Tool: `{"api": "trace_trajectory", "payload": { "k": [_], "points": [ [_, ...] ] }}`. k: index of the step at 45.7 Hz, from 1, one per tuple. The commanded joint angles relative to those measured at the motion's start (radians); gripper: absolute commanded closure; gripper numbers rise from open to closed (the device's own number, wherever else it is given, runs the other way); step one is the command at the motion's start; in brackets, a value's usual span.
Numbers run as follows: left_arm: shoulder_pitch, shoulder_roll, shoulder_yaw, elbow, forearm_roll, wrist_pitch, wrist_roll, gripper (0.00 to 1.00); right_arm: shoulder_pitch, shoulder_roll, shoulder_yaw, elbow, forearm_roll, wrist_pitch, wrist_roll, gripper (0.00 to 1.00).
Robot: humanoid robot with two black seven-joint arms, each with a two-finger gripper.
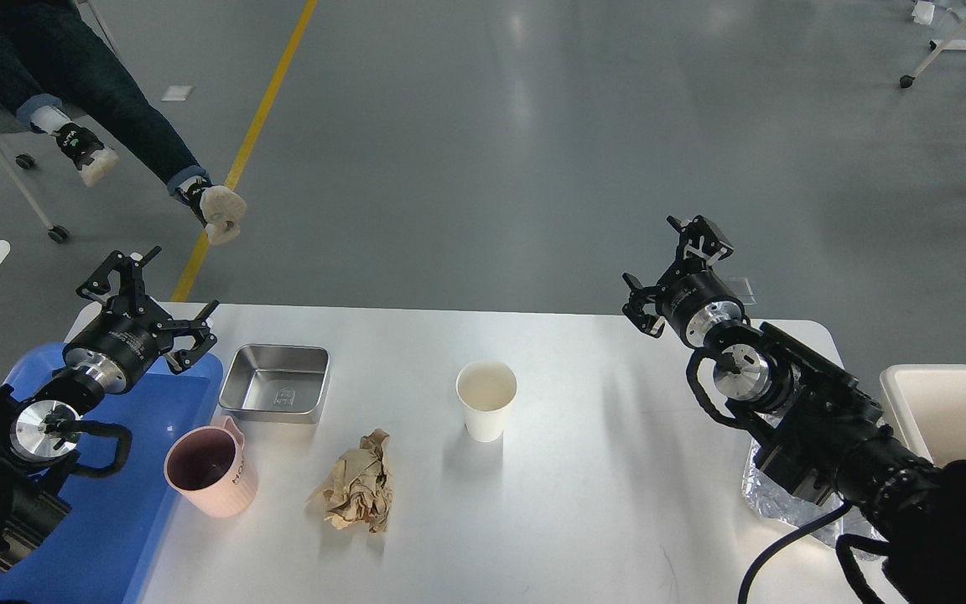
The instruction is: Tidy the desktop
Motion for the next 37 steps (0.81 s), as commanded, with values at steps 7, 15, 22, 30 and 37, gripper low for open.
{"api": "trace_trajectory", "payload": {
  "k": [7, 15, 22, 30, 37],
  "points": [
    [-0.007, -0.003, -0.002, 0.0, 0.0, 0.0, -0.011, 0.02, -0.003, 0.002, 0.0, 0.004, 0.0, 0.0, 0.001, 0.0],
    [-0.007, 0.002, 0.001, -0.005, 0.002, -0.023, -0.005, 0.02, -0.001, -0.001, 0.0, 0.002, 0.0, 0.0, 0.001, 0.0],
    [0.004, 0.023, 0.004, -0.04, 0.005, -0.023, -0.003, 0.02, 0.002, -0.003, 0.002, 0.002, 0.0, 0.0, 0.003, 0.0],
    [0.034, 0.175, 0.122, -0.285, 0.175, 0.002, -0.018, 0.02, 0.004, -0.021, 0.003, 0.005, 0.0, 0.0, 0.003, 0.0],
    [0.08, 0.336, 0.146, -0.544, 0.256, 0.111, -0.006, 0.02, 0.004, -0.024, 0.003, 0.005, 0.0, 0.0, 0.003, 0.0]
  ]
}}
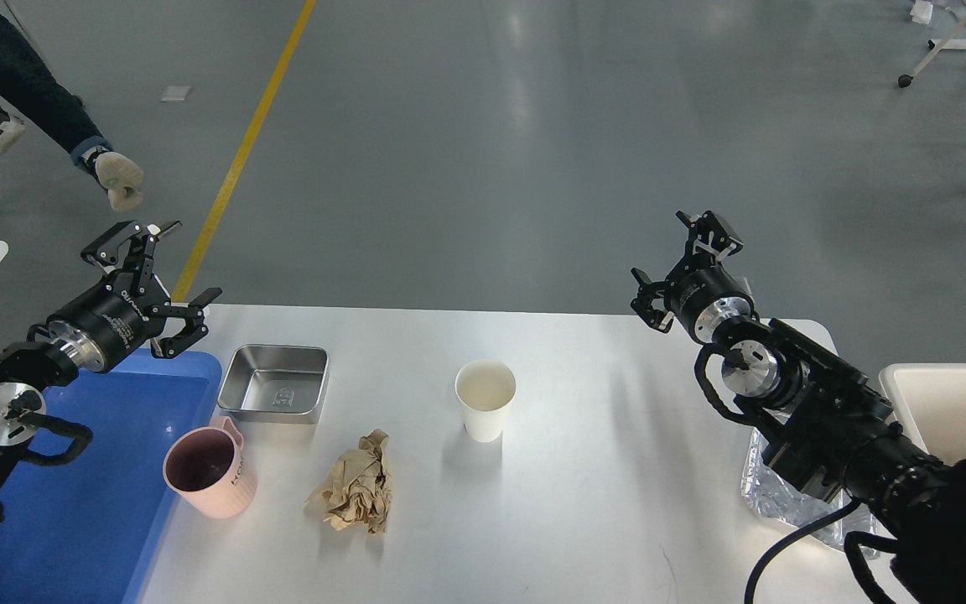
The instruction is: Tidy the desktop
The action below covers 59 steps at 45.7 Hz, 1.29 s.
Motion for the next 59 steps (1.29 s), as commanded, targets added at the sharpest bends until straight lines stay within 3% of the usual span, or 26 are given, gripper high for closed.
{"api": "trace_trajectory", "payload": {
  "k": [1, 9, 18, 24, 36, 41, 48, 59],
  "points": [
    [0.042, 0.144, 0.027, -0.208, 0.066, 0.07, 0.016, 0.02, 0.002, -0.003, -0.001, 0.001, 0.0, 0.0, 0.0, 0.0],
    [0.08, 0.41, 0.162, -0.397, 0.098, 0.07, 0.016, 0.02, 0.003, -0.016, -0.001, 0.001, 0.0, 0.0, 0.0, 0.0],
    [0.148, 0.756, 0.308, -0.653, 0.181, 0.072, -0.013, 0.02, 0.003, -0.036, -0.001, 0.002, 0.0, 0.0, 0.0, 0.0],
    [0.177, 0.95, 0.394, -0.761, 0.199, 0.069, -0.067, 0.02, 0.005, -0.057, 0.001, 0.002, 0.002, 0.002, 0.0, 0.0],
    [0.176, 1.272, 0.549, -0.769, 0.202, 0.047, -0.22, 0.02, 0.008, -0.098, 0.001, 0.002, 0.002, 0.003, -0.002, 0.0],
    [0.176, 1.355, 0.61, -0.764, 0.204, 0.001, -0.266, 0.02, 0.009, -0.1, 0.002, 0.002, 0.002, 0.003, -0.002, 0.0],
    [0.168, 1.404, 0.644, -0.749, 0.204, -0.062, -0.268, 0.02, 0.018, -0.1, 0.001, 0.002, 0.002, 0.003, -0.002, 0.0],
    [0.165, 1.398, 0.64, -0.746, 0.205, -0.068, -0.263, 0.02, 0.023, -0.102, 0.001, 0.001, 0.002, 0.003, -0.002, 0.0]
  ]
}}
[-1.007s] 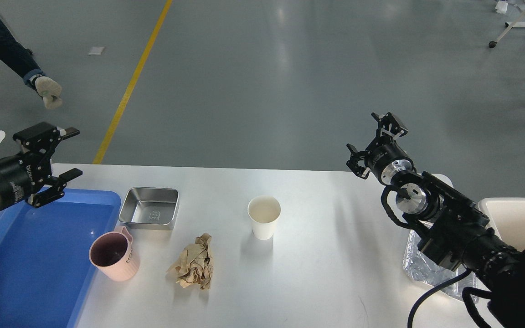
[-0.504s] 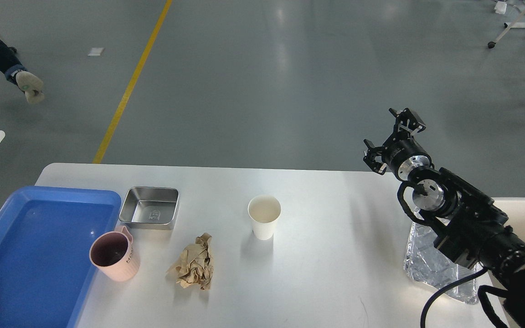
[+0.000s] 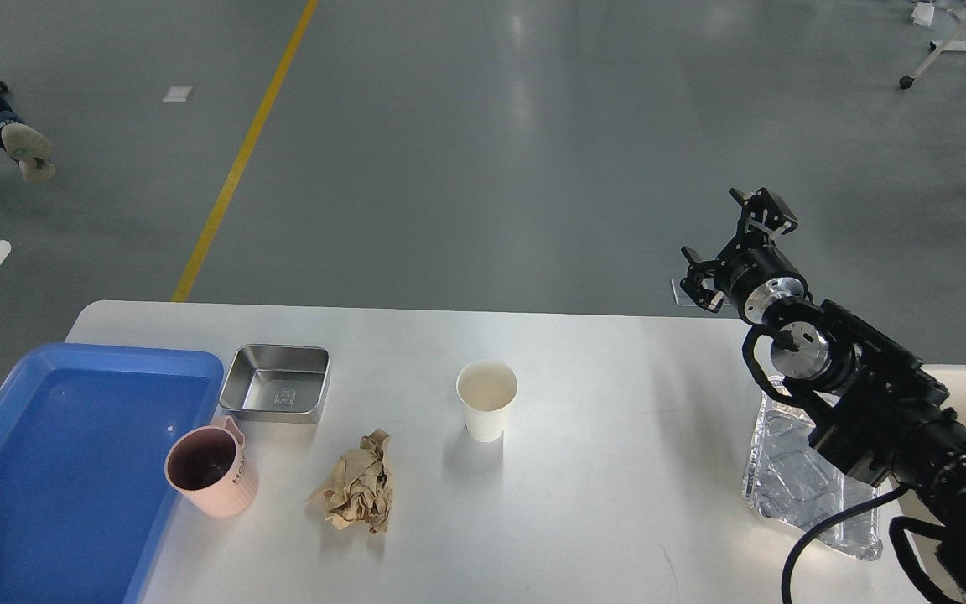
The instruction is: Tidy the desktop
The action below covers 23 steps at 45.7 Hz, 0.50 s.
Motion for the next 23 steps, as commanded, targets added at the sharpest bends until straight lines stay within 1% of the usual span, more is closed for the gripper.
{"api": "trace_trajectory", "payload": {
  "k": [1, 7, 11, 12, 15, 19, 23],
  "points": [
    [-0.002, -0.006, -0.006, 0.0, 0.001, -0.001, 0.006, 0.02, 0.0, -0.001, -0.001, -0.002, 0.0, 0.0, 0.0, 0.0],
    [0.001, -0.01, -0.018, 0.002, 0.006, 0.0, 0.013, 0.02, 0.0, -0.003, -0.001, -0.002, 0.0, 0.0, 0.0, 0.0],
    [0.001, -0.048, -0.038, 0.008, 0.033, 0.005, 0.03, 0.02, -0.001, -0.003, -0.001, -0.002, 0.0, 0.0, 0.0, 0.0],
    [0.001, -0.091, -0.067, 0.016, 0.065, 0.006, 0.049, 0.02, -0.001, -0.003, -0.001, -0.002, 0.0, 0.0, 0.0, 0.0],
    [-0.001, -0.157, -0.118, 0.034, 0.117, 0.014, 0.096, 0.02, -0.001, -0.003, -0.002, -0.002, 0.0, -0.002, 0.0, 0.0],
    [-0.001, -0.24, -0.161, 0.063, 0.167, 0.016, 0.18, 0.02, -0.004, -0.003, -0.002, -0.002, 0.0, 0.0, 0.0, 0.0],
    [-0.007, -0.335, -0.2, 0.112, 0.196, 0.014, 0.242, 0.02, -0.007, -0.003, -0.002, -0.002, 0.0, 0.0, 0.0, 0.0]
  ]
}}
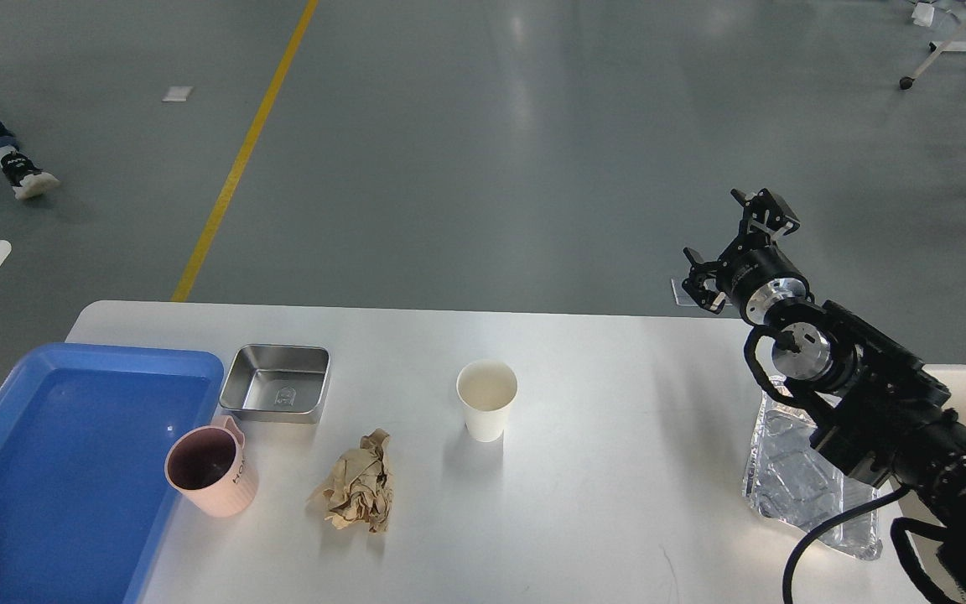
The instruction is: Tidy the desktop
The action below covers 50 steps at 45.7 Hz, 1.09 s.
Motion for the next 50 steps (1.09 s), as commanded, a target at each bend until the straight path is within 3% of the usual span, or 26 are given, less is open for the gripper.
{"api": "trace_trajectory", "payload": {
  "k": [1, 20, 26, 30, 37, 50],
  "points": [
    [-0.011, -0.137, -0.058, 0.064, 0.051, -0.003, 0.095, 0.02, -0.004, 0.0, 0.0, 0.0, 0.0, -0.001, 0.0, 0.0],
    [-0.149, -0.501, -0.061, 0.096, 0.177, -0.009, 0.363, 0.02, -0.001, 0.001, -0.002, 0.002, 0.0, -0.001, 0.0, 0.0],
    [-0.166, -0.578, -0.061, 0.096, 0.177, -0.009, 0.475, 0.02, -0.001, 0.001, -0.002, 0.002, 0.0, -0.001, 0.0, 0.0],
    [-0.175, -0.621, -0.06, 0.099, 0.178, -0.009, 0.526, 0.02, -0.001, 0.001, -0.002, 0.002, 0.0, -0.001, 0.0, 0.0],
    [-0.187, -0.693, -0.057, 0.113, 0.187, -0.006, 0.569, 0.02, -0.002, 0.001, -0.002, 0.002, 0.0, -0.001, 0.0, 0.0],
    [-0.209, -0.795, -0.047, 0.194, 0.233, -0.005, 0.578, 0.02, -0.005, 0.001, -0.002, 0.002, 0.0, -0.001, 0.0, 0.0]
  ]
}}
